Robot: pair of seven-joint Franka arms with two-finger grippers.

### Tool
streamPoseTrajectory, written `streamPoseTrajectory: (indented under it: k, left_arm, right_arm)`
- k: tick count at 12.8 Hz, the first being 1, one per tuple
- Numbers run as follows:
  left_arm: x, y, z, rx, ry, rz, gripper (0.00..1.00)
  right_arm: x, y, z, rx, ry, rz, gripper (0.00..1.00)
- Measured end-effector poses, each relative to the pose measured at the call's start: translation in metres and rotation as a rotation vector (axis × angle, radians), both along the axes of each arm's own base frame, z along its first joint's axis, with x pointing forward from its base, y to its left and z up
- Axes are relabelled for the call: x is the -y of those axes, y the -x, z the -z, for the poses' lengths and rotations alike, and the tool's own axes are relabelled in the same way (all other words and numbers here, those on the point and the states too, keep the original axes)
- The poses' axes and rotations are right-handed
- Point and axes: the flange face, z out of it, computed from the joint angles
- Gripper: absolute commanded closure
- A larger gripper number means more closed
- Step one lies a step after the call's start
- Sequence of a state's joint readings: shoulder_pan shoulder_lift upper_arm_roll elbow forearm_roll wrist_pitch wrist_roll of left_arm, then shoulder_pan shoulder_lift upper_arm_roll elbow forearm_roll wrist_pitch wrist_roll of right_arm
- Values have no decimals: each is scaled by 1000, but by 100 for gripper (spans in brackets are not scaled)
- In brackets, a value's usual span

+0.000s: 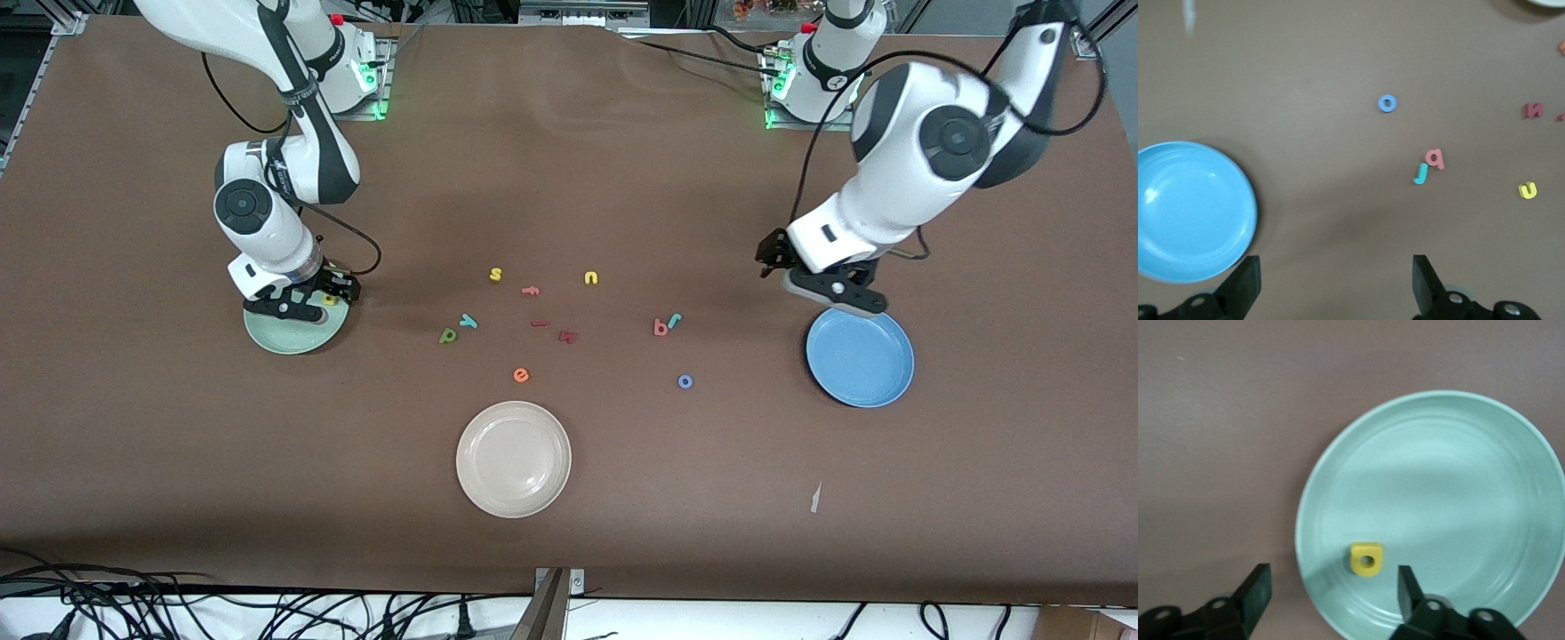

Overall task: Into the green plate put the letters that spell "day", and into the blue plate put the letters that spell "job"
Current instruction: 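Drop the yellow letter on the green plate while the left gripper reaches letters, then grasp the green d with the right gripper while the left gripper grasps the j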

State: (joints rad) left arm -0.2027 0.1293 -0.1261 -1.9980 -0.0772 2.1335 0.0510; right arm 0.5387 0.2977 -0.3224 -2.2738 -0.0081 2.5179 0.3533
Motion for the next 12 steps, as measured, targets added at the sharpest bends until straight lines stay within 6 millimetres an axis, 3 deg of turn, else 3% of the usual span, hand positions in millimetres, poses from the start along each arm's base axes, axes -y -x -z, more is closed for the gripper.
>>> streamPoseTrajectory:
  k: [3, 5, 8, 9, 10, 12]
  left_arm:
    - [44, 8, 53, -56, -11, 72, 0]
    - [59, 15, 97, -117, -34, 98, 0]
    - [63, 16, 138, -154, -57, 104, 0]
    - [67, 15, 142, -141, -53, 109, 0]
    - [74, 15, 146, -122, -47, 117, 0]
    - [90, 16, 158, -83, -34, 135, 0]
  right_arm:
    - [-56, -20, -37, -6, -26, 63, 0]
    - [-102, -30, -48, 21, -43, 156, 0]
    - [-157, -45, -31, 46, -56, 331, 0]
    - [-166, -50, -22, 47, -55, 354, 2]
    - [-171, -53, -11, 40, -49, 358, 13]
    - [-176, -52, 12, 34, -45, 345, 22]
